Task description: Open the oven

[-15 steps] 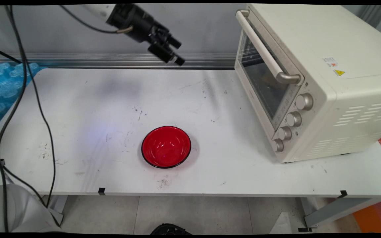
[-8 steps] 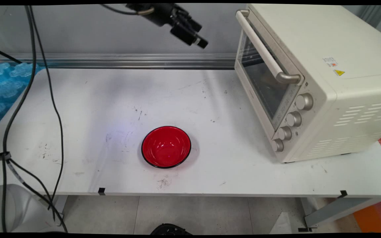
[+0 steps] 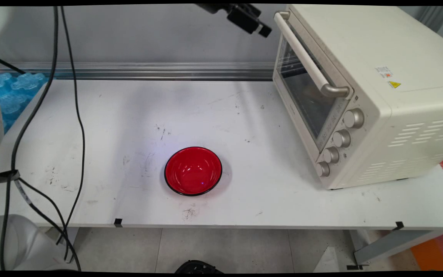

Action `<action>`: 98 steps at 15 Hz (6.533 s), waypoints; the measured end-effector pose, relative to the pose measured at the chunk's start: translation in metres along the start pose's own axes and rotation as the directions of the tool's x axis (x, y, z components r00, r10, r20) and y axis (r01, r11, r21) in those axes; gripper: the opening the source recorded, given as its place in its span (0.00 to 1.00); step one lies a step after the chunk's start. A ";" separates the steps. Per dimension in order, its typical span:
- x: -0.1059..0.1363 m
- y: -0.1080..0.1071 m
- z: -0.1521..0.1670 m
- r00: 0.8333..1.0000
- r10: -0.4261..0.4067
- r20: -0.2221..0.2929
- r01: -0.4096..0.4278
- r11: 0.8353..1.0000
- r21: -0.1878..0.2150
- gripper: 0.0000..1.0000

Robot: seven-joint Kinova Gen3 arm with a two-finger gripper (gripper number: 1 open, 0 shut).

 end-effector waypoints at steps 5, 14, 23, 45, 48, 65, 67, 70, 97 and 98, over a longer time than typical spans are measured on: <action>0.015 -0.004 0.013 1.000 0.003 -0.024 -0.003 1.000 0.001 1.00; 0.027 -0.012 0.021 0.999 0.012 -0.045 -0.012 1.000 0.000 1.00; 0.028 -0.012 0.024 0.999 0.007 -0.046 -0.007 1.000 -0.011 1.00; 0.021 -0.009 0.104 0.999 -0.026 -0.021 0.025 0.999 -0.040 0.00; 0.018 -0.012 0.114 0.999 -0.036 -0.014 0.036 0.999 -0.037 0.00; -0.001 -0.020 0.116 0.998 -0.061 0.030 0.062 0.997 -0.042 0.00; -0.004 -0.018 0.111 0.997 -0.060 0.038 0.062 0.997 -0.045 0.00; -0.009 -0.016 0.103 0.997 -0.056 0.055 0.059 0.997 -0.048 0.00; -0.064 0.013 0.105 0.987 -0.054 0.152 0.066 0.995 -0.080 0.00; -0.069 0.013 0.103 0.987 -0.050 0.155 0.063 0.995 -0.079 0.00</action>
